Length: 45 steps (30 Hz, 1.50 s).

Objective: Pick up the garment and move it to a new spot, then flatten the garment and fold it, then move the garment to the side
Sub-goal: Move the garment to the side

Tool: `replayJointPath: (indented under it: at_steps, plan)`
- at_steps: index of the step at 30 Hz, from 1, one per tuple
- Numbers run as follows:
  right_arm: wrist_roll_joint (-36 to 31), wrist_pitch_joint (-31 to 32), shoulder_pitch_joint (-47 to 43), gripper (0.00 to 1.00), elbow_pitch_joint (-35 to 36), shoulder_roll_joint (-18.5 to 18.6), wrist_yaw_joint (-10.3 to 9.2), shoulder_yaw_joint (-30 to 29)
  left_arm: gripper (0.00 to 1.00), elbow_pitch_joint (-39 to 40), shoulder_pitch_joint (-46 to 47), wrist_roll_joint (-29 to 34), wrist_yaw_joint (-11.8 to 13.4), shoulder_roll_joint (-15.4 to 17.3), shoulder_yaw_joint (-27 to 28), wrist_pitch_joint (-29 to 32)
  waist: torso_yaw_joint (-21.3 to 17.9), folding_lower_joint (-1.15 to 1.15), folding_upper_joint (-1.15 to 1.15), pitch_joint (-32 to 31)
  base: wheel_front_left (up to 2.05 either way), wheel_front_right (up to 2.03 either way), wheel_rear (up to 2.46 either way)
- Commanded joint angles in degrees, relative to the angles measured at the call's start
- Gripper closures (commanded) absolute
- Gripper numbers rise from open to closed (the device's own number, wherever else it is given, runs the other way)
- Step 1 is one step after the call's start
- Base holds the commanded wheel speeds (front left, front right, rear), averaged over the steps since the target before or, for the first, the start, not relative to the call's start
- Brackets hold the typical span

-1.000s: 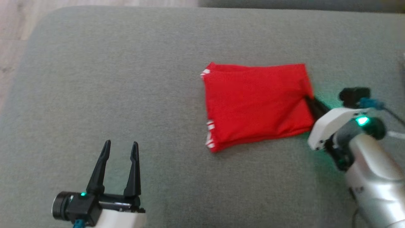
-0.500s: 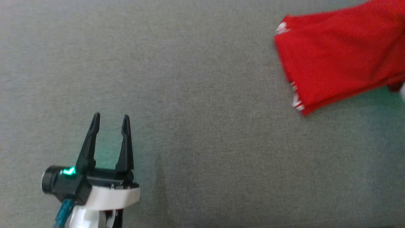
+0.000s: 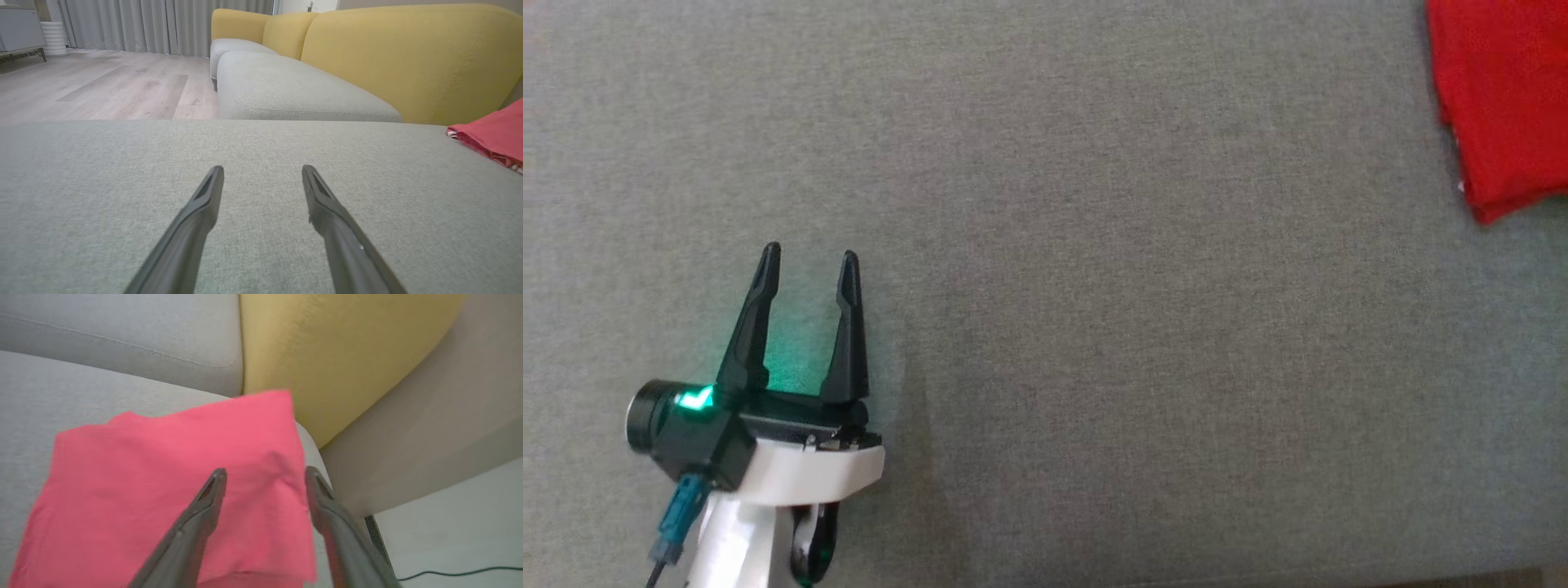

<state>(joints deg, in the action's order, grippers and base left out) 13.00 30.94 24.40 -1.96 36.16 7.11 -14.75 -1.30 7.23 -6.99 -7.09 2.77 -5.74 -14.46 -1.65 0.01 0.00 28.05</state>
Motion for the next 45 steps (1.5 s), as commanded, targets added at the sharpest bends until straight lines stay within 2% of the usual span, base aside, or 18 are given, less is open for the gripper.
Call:
replayJointPath:
  at_steps: [1, 3, 6, 10, 15, 22, 24, 27, 32, 36, 45]
  plan:
    - [-0.98, 0.18, -1.51, 0.00, 3.35, 1.05, 0.37, -0.26, 0.00, 1.34, 0.51, 0.44, -0.14, 0.10, 1.92, -0.54, 0.48, -0.01, 0.00, -0.76, 0.00, 0.00, 0.00]
    - [-4.04, -1.33, -3.06, 0.00, 6.17, -0.65, 0.37, -0.25, 0.00, 0.94, 0.41, 0.50, -0.20, 0.10, 1.79, -0.54, 1.14, -0.01, 0.00, -2.01, 0.00, 0.00, 0.00]
    - [-7.56, -4.75, -5.36, 0.00, 7.49, -6.06, 0.37, 1.41, 0.00, 0.37, -0.17, 0.52, -0.25, 0.10, 1.59, -0.54, 2.08, -0.01, 0.00, -4.66, 0.00, 0.00, 0.00]
    - [-9.74, -9.67, -7.94, 0.00, 4.44, -13.86, 0.37, 6.35, 0.00, -0.44, -1.40, 0.69, 0.09, 0.10, 1.69, -0.54, 3.51, -0.01, 0.00, -8.88, 0.00, 0.00, 0.00]
    - [-8.93, -20.27, -11.45, 0.00, -5.21, -21.46, 0.37, 11.94, 0.00, -1.57, -3.48, -0.03, 1.16, 0.10, 0.77, -0.54, 5.73, -0.01, 0.00, -14.85, 0.00, 0.00, 0.00]
    - [-5.70, -39.24, -15.98, 0.00, -20.07, -28.70, 0.37, 20.11, 0.00, -2.02, -8.14, -1.41, 3.53, 0.10, -0.30, -0.54, 7.45, -0.01, 0.00, -22.69, 0.00, 0.00, 0.00]
    - [-5.22, -44.49, -18.35, 0.00, -24.79, -30.70, 0.37, 22.37, 0.00, -2.04, -10.69, -2.01, 4.89, 0.10, 0.15, -0.54, 7.64, -0.01, 0.00, -25.65, 0.00, 0.00, 0.00]
    - [-5.27, -45.84, -20.85, 0.00, -24.53, -31.99, 0.37, 23.00, 0.00, -1.87, -13.39, -2.11, 5.92, 0.10, 0.53, -0.54, 7.46, -0.01, 0.00, -28.13, 0.00, 0.00, 0.00]
    - [-5.87, -45.92, -26.88, 0.00, -13.83, -33.08, 0.37, 20.68, 0.00, -1.30, -16.38, -1.73, 6.71, 0.10, 1.02, -0.54, 6.70, -0.01, 0.00, -30.32, 0.00, 0.00, 0.00]
    - [-6.42, -45.93, -30.37, 0.00, -7.84, -33.24, 0.37, 21.00, 0.00, -0.63, -17.63, -1.67, 7.30, 0.10, 1.10, -0.54, 6.12, -0.01, 0.00, -31.16, 0.00, 0.00, 0.00]
    - [-5.63, -45.93, -33.26, 0.00, -3.57, -33.27, 0.37, 21.60, 0.00, -0.44, -18.23, -1.09, 7.27, 0.10, 1.19, -0.54, 5.43, -0.01, 0.00, -31.98, 0.00, 0.00, 0.00]
